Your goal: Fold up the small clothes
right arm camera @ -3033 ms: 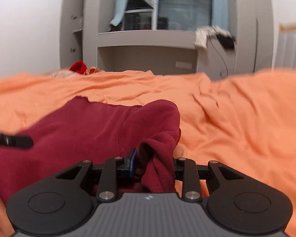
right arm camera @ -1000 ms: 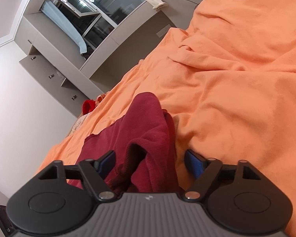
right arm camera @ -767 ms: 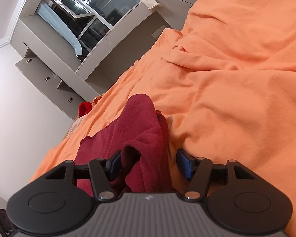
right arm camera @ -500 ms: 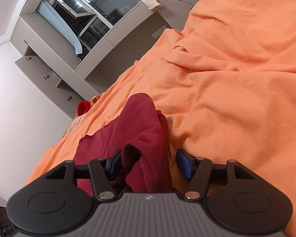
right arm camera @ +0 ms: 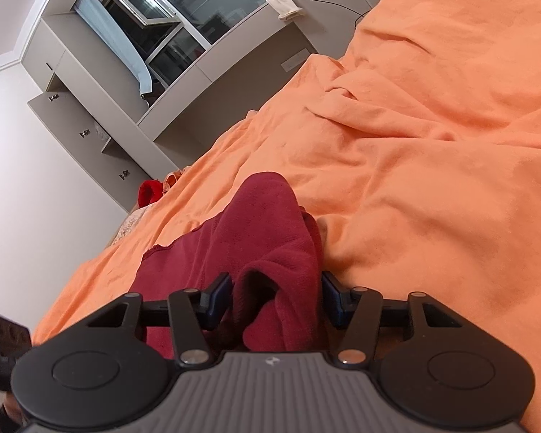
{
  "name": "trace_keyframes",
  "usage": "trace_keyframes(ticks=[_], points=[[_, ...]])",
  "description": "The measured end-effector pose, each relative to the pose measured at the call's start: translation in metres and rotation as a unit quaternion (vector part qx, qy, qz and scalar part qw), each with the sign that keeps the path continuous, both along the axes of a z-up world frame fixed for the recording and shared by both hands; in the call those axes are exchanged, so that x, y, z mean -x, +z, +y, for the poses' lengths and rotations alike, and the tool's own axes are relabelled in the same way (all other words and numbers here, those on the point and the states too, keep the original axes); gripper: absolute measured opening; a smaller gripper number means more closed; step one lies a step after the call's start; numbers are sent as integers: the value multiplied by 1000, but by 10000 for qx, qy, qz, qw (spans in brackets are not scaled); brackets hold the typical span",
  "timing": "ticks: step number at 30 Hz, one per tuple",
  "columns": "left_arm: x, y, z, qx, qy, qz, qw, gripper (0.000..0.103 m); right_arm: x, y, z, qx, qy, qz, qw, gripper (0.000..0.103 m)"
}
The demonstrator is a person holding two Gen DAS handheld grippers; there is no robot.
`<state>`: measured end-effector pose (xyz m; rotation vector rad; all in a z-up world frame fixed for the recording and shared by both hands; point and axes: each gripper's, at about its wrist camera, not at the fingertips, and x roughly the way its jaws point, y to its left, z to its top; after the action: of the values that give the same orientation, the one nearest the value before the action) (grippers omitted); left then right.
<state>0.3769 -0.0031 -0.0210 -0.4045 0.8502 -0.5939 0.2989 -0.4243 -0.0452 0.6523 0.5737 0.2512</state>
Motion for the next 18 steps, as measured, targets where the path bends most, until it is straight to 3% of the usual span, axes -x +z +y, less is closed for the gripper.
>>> trace_keyframes(ticks=[2, 7, 9, 11, 13, 14, 16, 18], points=[[0, -4, 5, 151, 37, 41, 9999, 102, 0, -1, 0, 4, -1, 7, 10000, 58], [13, 1, -15, -444, -189, -284, 9984, 101, -1, 2, 8, 110, 6, -44, 9999, 57], [16, 4, -21, -540, -197, -351, 9977, 96, -1, 3, 12, 221, 23, -89, 9997, 55], [17, 6, -21, -465, -234, -368, 9980, 85, 0, 6, 16, 399, 20, -144, 9991, 51], [19, 10, -23, -411, -329, -453, 9976, 60, 1, 8, 19, 541, 37, -215, 9983, 47], [22, 11, -25, -477, -349, -531, 9968, 57, 1, 8, 20, 581, 45, -235, 9980, 42], [28, 17, -32, -723, -357, -786, 9936, 31, 2, 11, 22, 693, 49, -314, 9971, 30], [34, 24, -36, -898, -313, -1082, 9896, 22, 4, 16, 25, 853, 56, -450, 9953, 27]])
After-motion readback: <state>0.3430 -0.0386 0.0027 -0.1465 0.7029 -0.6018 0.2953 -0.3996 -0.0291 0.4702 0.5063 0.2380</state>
